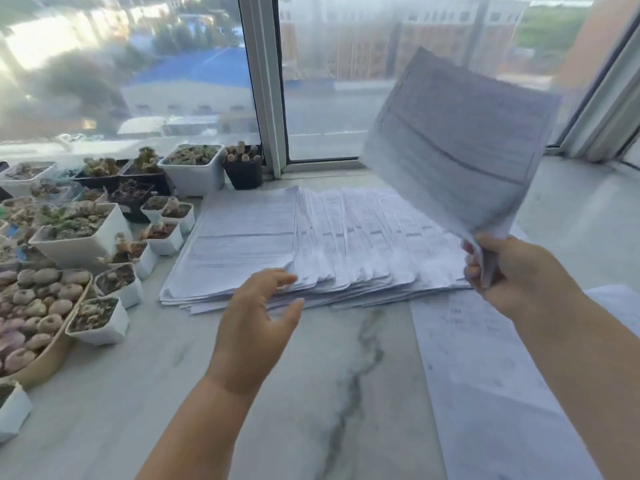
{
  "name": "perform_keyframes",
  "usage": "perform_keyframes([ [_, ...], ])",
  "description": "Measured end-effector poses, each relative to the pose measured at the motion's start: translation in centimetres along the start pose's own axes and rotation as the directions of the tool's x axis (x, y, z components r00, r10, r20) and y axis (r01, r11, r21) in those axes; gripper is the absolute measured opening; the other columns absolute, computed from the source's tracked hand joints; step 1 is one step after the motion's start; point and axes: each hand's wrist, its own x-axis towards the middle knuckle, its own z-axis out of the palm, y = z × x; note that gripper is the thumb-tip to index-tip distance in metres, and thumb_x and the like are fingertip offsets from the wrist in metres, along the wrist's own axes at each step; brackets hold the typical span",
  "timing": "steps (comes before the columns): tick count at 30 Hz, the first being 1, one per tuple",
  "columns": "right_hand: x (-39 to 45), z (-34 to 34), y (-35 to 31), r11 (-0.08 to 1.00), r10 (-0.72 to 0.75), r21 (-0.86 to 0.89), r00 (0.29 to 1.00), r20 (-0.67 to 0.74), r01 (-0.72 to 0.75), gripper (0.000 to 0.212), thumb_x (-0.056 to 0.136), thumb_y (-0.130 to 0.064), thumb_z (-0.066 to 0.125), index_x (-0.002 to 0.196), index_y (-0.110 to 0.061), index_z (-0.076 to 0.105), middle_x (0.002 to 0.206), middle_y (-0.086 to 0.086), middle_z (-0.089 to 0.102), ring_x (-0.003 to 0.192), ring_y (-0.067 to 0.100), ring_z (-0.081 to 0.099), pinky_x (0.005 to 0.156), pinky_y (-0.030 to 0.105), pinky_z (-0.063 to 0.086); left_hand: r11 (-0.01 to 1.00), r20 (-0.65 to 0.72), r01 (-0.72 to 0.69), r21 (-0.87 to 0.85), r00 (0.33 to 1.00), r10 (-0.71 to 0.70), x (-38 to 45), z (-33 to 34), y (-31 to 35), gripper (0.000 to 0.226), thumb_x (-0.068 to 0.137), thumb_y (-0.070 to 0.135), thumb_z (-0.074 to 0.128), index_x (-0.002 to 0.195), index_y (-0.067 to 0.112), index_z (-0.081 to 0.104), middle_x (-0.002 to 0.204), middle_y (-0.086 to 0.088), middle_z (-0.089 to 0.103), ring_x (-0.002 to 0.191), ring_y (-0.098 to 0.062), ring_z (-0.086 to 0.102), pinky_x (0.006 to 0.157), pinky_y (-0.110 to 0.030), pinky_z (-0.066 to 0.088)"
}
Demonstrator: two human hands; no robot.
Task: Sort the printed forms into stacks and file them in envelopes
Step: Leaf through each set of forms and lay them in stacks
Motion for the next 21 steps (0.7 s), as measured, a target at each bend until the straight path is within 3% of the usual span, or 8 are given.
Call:
perform_keyframes([
  [3,3.2,3.2,-0.1,0.983,0.146,0.096,0.981,0.131,-0.159,0.021,0.098,-0.004,0.042,0.081,-0.012,0.052,0.059,0.001,0.054,0.044,0.009,0.05,0.048,0.019,0.048,0.994,0.123,-0.013,0.113,0.992,-0.001,3.6,3.5,-0.9,0.041,0.076,0.025,0.078,0.114,0.018,0.066,0.12,0.007,0.059,0.119,-0.011,0.05,0.105,-0.018,0.03],
  [6,5.5,5.8,1.3,0.96,0.231,0.086,0.927,0.297,-0.267,0.022,0.096,-0.004,0.042,0.083,-0.01,0.057,0.058,-0.001,0.053,0.049,0.011,0.054,0.074,0.039,0.055,0.988,0.163,0.017,0.154,0.986,-0.043,5.5,6.7,-1.8,0.047,0.076,0.038,0.075,0.119,0.02,0.064,0.127,0.003,0.056,0.125,-0.013,0.044,0.111,-0.04,0.03],
  [9,7.2,7.2,3.5,0.945,0.294,0.013,0.863,0.41,-0.327,0.016,0.091,-0.001,0.047,0.088,-0.01,0.06,0.062,-0.002,0.054,0.053,0.011,0.058,0.082,0.053,0.052,0.987,0.106,0.039,0.155,0.993,-0.055,5.7,8.8,-2.6,0.049,0.074,0.039,0.077,0.117,0.019,0.064,0.125,0.006,0.055,0.122,-0.01,0.043,0.108,-0.027,0.028],
  [13,9.0,7.7,5.5,0.937,0.345,-0.111,0.836,0.428,-0.331,0.013,0.084,-0.001,0.054,0.091,-0.009,0.062,0.061,-0.002,0.057,0.052,0.011,0.06,0.084,0.059,0.049,0.979,0.158,-0.027,0.203,0.987,-0.006,5.4,9.6,-3.9,0.052,0.066,0.041,0.082,0.112,0.021,0.066,0.115,0.018,0.042,0.114,-0.003,0.036,0.091,-0.004,0.014],
  [17,10.0,7.1,6.3,0.932,0.358,-0.201,0.846,0.395,-0.301,0.012,0.095,-0.009,0.052,0.091,-0.009,0.064,0.061,-0.001,0.059,0.052,0.01,0.061,0.085,0.057,0.05,0.973,0.176,0.02,0.231,0.982,-0.062,5.6,9.5,-4.5,0.044,0.07,0.046,0.076,0.111,0.033,0.064,0.124,0.021,0.045,0.123,-0.005,0.041,0.095,-0.013,0.022],
  [21,10.2,6.4,6.3,0.937,0.341,-0.202,0.866,0.366,-0.284,0.01,0.094,-0.007,0.053,0.097,-0.006,0.063,0.061,0.001,0.059,0.052,0.012,0.061,0.082,0.056,0.053,0.982,0.13,0.021,0.186,0.99,-0.046,5.7,9.1,-4.2,0.013,0.081,0.034,0.068,0.093,0.028,0.066,0.101,0.027,0.056,0.101,-0.007,0.056,0.078,-0.016,0.035],
])
